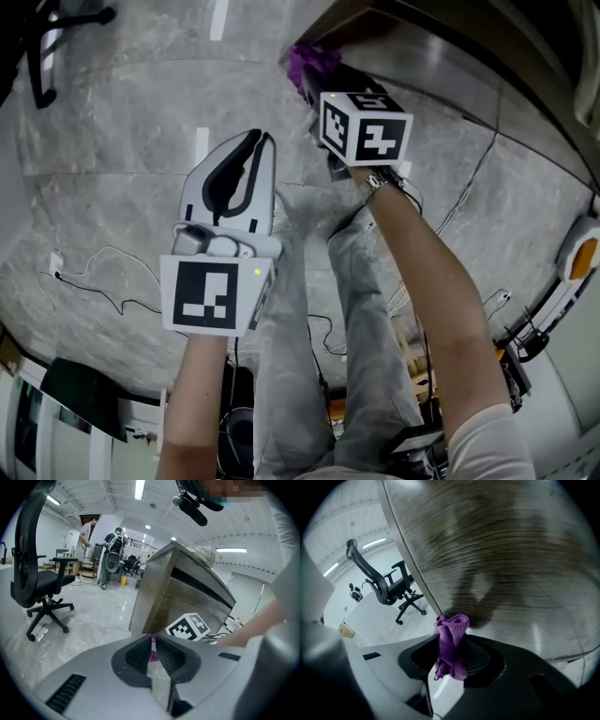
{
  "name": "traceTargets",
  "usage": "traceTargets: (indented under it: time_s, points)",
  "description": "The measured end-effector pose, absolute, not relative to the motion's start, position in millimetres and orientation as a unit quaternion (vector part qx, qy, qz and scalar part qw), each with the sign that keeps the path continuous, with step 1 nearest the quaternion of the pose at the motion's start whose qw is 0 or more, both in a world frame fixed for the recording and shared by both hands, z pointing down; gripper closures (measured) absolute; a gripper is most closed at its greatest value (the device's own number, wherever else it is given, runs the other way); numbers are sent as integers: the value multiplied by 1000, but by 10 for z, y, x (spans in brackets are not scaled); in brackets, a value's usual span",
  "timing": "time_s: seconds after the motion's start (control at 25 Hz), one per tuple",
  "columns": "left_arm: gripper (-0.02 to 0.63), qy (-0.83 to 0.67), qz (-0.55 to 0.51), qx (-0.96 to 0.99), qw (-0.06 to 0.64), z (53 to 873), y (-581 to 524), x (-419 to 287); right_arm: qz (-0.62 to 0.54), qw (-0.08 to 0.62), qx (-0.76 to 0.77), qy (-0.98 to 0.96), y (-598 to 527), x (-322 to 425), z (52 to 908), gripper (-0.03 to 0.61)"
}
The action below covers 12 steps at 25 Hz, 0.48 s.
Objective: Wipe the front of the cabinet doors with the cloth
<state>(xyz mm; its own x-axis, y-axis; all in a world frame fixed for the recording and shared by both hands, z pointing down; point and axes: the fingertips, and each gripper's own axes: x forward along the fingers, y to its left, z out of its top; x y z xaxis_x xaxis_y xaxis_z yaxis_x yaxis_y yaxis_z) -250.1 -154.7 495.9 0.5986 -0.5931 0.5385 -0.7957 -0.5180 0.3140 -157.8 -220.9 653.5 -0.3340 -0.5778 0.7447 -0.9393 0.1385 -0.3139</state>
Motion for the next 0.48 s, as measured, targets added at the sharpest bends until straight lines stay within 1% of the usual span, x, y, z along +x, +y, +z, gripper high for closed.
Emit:
traceTargets:
  time_s: [0.24,0.48]
  points:
    - [581,-399,182,856,273,4949,-1576,-2256,403,213,538,-709,-2217,-1427,6482,431]
    - [581,-387,178,861,278,4918,-1510,-1817,403,212,548,-701,-2087,-988,6463,431]
